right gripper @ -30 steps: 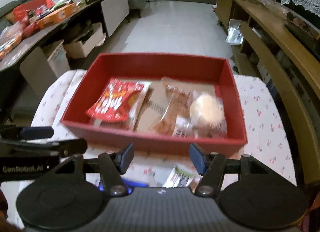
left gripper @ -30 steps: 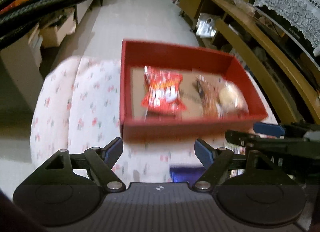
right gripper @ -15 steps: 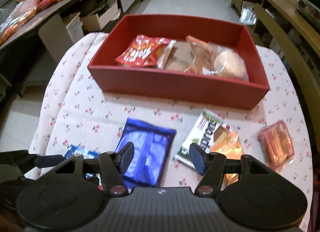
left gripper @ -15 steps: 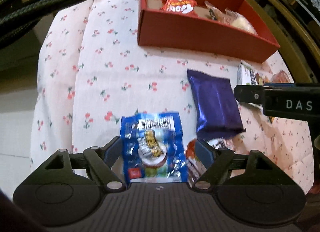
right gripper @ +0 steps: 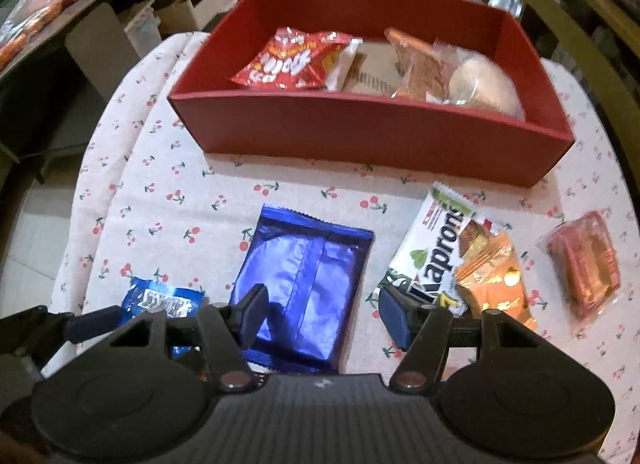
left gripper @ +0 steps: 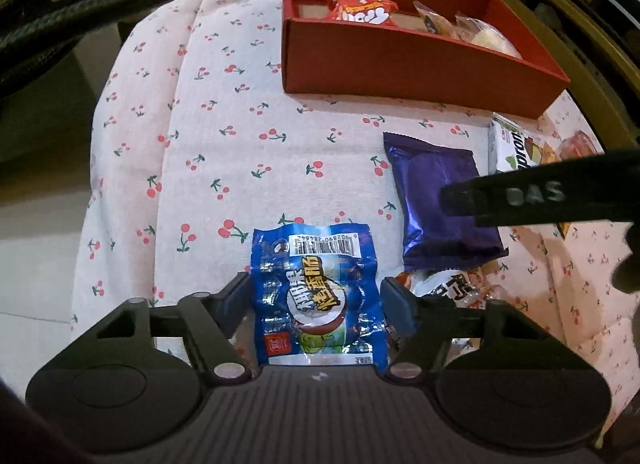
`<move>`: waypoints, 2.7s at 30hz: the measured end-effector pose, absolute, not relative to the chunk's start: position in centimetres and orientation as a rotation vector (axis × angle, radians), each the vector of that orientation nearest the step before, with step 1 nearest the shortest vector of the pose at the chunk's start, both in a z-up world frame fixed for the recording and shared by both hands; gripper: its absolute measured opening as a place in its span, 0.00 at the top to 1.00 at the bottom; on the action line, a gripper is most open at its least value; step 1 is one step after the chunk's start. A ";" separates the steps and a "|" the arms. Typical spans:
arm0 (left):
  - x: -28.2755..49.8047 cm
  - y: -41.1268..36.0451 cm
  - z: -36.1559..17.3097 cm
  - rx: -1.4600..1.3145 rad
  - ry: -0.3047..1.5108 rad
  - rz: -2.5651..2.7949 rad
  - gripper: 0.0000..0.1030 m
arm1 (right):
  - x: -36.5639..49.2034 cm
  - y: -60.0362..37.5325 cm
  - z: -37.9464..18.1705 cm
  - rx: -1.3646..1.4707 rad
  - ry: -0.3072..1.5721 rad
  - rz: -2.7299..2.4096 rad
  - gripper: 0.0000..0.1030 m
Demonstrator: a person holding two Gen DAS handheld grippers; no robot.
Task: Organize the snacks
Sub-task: 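Grasp the blue sausage pack with the left tool while the right tool grasps the blue foil pack, then carry both blue packs over the red tray and lower them inside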
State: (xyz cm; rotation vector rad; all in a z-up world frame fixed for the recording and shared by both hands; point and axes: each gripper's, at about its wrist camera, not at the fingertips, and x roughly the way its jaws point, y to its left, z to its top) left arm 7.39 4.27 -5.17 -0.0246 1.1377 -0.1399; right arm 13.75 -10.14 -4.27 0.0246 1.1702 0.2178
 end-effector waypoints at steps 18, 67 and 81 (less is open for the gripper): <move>6.7 4.6 -5.1 -0.027 1.115 -0.174 0.27 | 16.1 -6.9 -6.0 0.038 1.206 0.188 0.11; 13.2 1.8 3.3 -0.018 0.826 -0.204 0.27 | 14.6 -13.6 3.1 0.024 0.943 0.149 0.27; 22.0 -0.4 2.8 -0.015 0.784 -0.190 0.27 | 23.3 -16.0 2.9 0.084 0.894 0.059 0.27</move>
